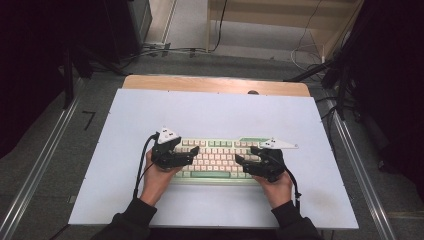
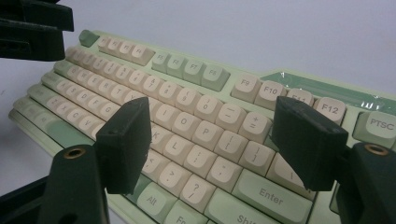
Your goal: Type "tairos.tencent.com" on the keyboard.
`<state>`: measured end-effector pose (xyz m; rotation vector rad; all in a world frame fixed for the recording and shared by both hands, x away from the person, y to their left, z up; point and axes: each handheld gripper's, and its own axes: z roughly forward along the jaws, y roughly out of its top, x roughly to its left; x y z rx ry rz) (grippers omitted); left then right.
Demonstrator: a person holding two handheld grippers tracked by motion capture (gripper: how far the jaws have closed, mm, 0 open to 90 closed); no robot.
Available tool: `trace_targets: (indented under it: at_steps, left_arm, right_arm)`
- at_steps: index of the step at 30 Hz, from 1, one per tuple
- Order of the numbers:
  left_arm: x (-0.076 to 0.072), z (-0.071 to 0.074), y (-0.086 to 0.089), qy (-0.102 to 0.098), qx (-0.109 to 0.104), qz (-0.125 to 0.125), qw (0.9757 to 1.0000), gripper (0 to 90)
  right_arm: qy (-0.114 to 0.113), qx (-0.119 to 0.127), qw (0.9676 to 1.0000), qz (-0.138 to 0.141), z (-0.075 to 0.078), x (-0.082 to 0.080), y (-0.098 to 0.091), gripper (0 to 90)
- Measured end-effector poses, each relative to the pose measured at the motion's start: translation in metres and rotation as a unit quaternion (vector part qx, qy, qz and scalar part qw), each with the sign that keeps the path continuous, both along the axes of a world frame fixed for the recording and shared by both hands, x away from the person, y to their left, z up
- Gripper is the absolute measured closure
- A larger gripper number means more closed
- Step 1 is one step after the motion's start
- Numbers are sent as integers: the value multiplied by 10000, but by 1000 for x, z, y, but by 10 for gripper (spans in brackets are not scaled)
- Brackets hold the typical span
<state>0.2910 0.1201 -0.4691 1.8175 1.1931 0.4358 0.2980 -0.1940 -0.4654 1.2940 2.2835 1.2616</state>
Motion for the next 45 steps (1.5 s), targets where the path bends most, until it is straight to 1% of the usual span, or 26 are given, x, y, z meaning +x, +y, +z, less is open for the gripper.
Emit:
trace_targets:
  at_steps: [3, 5, 6, 8, 10, 11, 12, 14, 17, 21, 24, 29, 45]
  left_arm:
    - [-1, -1, 4, 17, -90, 8, 10000, 277]
    - [-2, -2, 5, 37, -102, -73, 9999, 353]
    - [-3, -2, 5, 39, -107, -134, 9998, 423]
    - [-4, -3, 5, 46, -151, -284, 9995, 615]
    - [-4, -3, 3, 76, -231, -490, 9985, 802]
    - [-4, -3, 2, 109, -229, -563, 9981, 877]
    - [-4, -4, 0, 131, -190, -624, 9978, 900]
    - [-4, -6, -2, 178, -91, -684, 9975, 900]
    - [-2, -8, -3, 232, -67, -693, 9973, 900]
    - [-1, -11, -6, 249, 130, -679, 9973, 900]
    - [0, -13, -8, 242, 233, -655, 9973, 900]
    - [1, -15, -9, 264, 271, -652, 9972, 900]
    - [3, -17, -11, 362, 244, -667, 9968, 900]
  right_arm:
    - [10, -12, 10000, -3, 0, 0, 0, 271]
    - [18, -2, 10000, -5, 0, 0, 0, 271]
    - [11, -2, 10000, -6, 0, 0, 0, 271]
    - [9, -1, 10000, -6, 0, 0, 0, 271]
    - [18, -19, 10000, -5, -1, 0, 0, 270]
    - [25, -20, 10000, -3, -1, 0, 0, 271]
    - [23, -14, 10000, 0, -1, 0, 1, 271]
    - [19, -6, 10000, 4, -1, 0, 1, 271]
    - [24, -16, 10000, 2, -1, 0, 1, 271]
    - [14, -14, 10000, 8, -1, 0, 2, 271]
    - [42, -32, 10000, 6, -2, 0, 2, 271]
    - [29, -41, 10000, 16, -2, 0, 3, 271]
    - [10, -86, 10000, 17, -2, 0, 3, 271]
